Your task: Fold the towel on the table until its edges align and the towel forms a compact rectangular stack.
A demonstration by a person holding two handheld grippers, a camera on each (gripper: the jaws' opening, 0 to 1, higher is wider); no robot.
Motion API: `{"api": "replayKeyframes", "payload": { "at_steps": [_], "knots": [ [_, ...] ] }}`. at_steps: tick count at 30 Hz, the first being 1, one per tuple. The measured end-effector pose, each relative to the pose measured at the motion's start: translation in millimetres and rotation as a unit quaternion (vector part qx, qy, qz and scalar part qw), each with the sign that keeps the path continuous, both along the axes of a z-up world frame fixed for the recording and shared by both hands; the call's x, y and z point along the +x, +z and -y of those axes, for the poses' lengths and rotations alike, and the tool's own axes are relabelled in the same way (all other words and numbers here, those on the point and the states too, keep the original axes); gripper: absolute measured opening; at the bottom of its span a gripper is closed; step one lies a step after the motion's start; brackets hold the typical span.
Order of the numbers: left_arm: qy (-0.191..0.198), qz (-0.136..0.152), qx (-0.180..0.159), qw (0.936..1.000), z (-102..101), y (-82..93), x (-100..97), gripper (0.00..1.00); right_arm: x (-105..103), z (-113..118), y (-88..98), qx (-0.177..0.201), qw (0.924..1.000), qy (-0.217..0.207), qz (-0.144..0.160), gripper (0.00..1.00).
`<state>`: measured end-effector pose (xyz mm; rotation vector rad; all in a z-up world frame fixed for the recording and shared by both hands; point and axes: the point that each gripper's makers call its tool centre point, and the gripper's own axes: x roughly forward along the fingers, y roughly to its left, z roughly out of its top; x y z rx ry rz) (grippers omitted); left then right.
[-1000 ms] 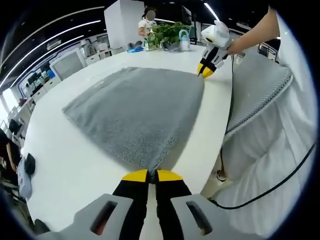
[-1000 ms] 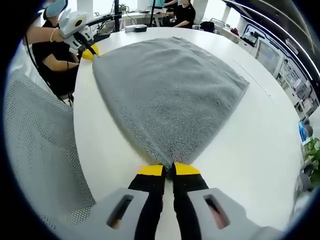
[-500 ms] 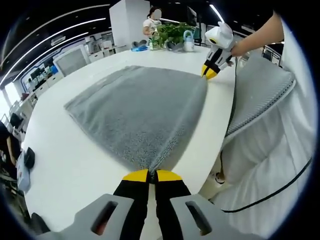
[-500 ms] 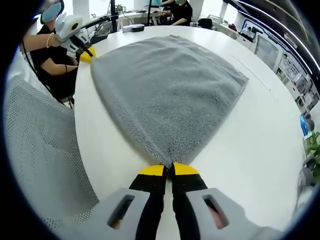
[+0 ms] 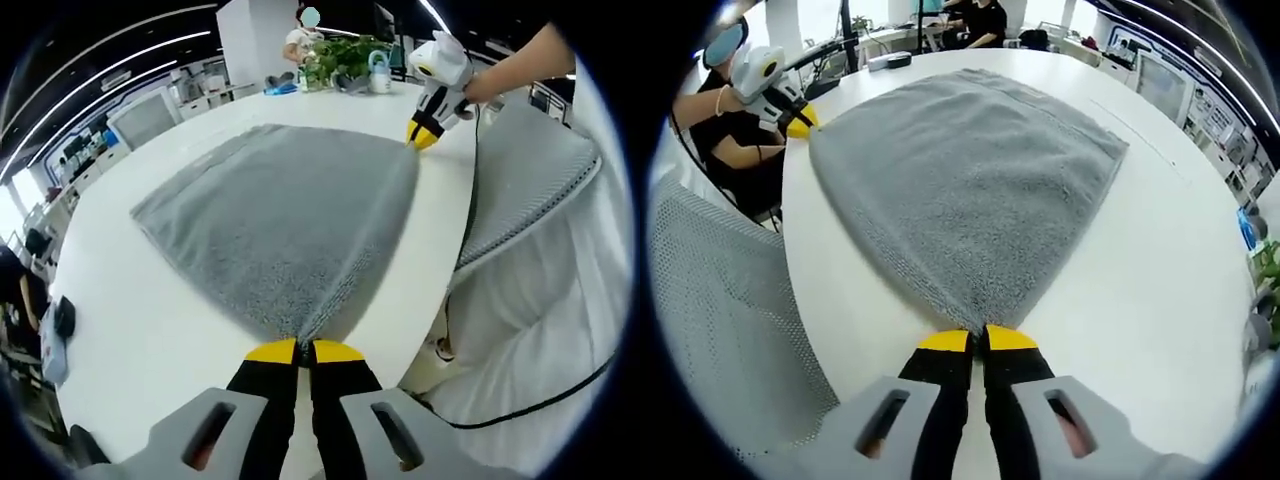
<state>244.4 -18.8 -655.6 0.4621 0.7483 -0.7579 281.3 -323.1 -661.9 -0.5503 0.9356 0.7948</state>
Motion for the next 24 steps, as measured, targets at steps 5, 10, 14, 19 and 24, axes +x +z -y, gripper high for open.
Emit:
{"api": "replayKeyframes", "payload": {
  "at_steps": [5, 10, 14, 19, 24],
  "knots": [
    [0.002, -0.004, 0.005, 1.0, 0.1, -0.3, -0.7, 0.04, 0.5, 1.0, 0.4, 0.001, 0.9999, -0.01, 0.001, 0.01],
    [0.009, -0.006, 0.005, 0.9999, 0.6, -0.1, -1.8, 0.03, 0.2, 1.2, 0.2, -0.001, 0.9999, -0.013, -0.002, 0.0],
    [0.004, -0.013, 0.007, 0.9999, 1.9, 0.5, -6.3, 0.03, -4.3, 2.2, 0.4, -0.003, 0.9999, -0.013, -0.002, 0.0],
    [0.005, -0.026, 0.018, 0.9995, 3.8, 2.2, -7.1, 0.03, -7.7, 2.8, 1.4, -0.006, 0.9999, -0.009, -0.01, 0.0],
    [0.019, -0.027, 0.007, 0.9994, 1.8, 9.5, -6.5, 0.03, -6.8, 2.1, 6.1, 0.001, 0.9997, -0.022, -0.013, 0.0]
  ]
}}
